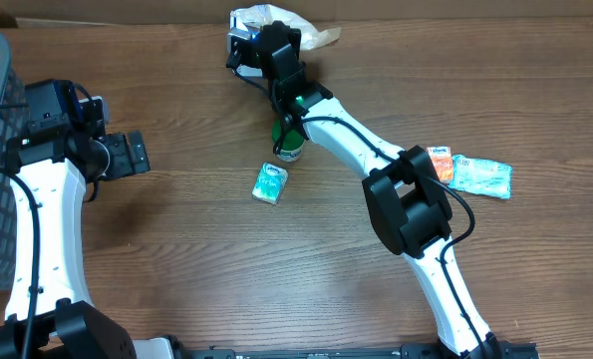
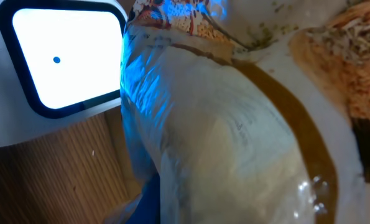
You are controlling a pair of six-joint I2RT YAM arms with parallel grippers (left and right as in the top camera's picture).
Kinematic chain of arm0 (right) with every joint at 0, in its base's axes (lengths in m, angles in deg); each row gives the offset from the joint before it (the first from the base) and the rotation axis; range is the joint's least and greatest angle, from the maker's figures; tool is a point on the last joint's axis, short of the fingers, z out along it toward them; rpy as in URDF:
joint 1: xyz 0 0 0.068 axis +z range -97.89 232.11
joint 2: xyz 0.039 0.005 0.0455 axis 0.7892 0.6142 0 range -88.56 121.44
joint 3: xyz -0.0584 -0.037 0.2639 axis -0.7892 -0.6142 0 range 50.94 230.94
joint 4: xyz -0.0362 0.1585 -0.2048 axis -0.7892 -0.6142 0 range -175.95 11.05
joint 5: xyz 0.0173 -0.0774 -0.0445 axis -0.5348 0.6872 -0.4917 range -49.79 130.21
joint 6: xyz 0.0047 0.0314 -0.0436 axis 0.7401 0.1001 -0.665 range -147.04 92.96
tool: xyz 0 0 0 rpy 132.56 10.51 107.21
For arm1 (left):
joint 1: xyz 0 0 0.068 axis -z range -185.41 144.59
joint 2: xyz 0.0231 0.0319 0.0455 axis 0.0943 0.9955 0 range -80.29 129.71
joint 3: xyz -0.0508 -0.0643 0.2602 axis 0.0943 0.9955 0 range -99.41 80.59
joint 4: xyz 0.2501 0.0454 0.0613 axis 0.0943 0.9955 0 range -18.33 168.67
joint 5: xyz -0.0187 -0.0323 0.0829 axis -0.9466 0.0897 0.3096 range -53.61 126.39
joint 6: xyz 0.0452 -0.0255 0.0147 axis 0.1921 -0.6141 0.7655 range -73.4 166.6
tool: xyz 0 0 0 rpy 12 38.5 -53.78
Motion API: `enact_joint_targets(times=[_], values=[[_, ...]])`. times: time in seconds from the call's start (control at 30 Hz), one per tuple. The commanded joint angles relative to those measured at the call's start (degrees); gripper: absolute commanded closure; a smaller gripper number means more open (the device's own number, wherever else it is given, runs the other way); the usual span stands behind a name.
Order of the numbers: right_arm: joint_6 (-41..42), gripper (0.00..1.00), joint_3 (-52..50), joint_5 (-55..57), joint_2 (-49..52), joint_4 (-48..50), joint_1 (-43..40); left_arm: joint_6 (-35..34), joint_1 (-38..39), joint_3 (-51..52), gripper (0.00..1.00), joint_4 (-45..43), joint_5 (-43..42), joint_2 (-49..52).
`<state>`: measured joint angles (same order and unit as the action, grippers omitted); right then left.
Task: Scan the item barcode
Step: 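Hold the snack bag in front of the white scanner, then carry the snack bag right and release it beside the packs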
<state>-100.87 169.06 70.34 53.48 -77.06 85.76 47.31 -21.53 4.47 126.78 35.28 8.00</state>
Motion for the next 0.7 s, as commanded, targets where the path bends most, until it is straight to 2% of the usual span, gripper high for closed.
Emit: enact_joint_targets(times=[0.0, 0.17, 0.3, 0.5, 0.53, 0.67], values=[[8.4, 0.96, 0.3, 0.7, -2.6, 0.5, 0.1, -0.7, 0.0, -0.5, 0.00, 0.0, -0.4, 0.1], [18.7, 0.96, 0.3, 0.7, -9.0, -3.3, 0.1, -0.7, 0.0, -0.5, 0.01, 0.0, -0.4, 0.1], [32.8, 0.96, 0.3, 0.4, -16.5, -13.0, 0.1, -0.7, 0.0, -0.5, 0.00, 0.0, -0.4, 0.1], [56.0, 0.96, 0.3, -9.2, -30.1, -37.2, -2.2, -0.7, 0.0, -0.5, 0.00, 0.0, -0.4, 0.1], [62.2, 0.96, 0.3, -16.9, -34.5, -46.9, -4.5, -0.7, 0.0, -0.5, 0.00, 0.0, -0.4, 0.1], [73.0, 0.96, 0.3, -32.2, -40.4, -63.0, -11.8, -0.7, 0.0, -0.5, 0.01, 0.0, -0.4, 0.1]])
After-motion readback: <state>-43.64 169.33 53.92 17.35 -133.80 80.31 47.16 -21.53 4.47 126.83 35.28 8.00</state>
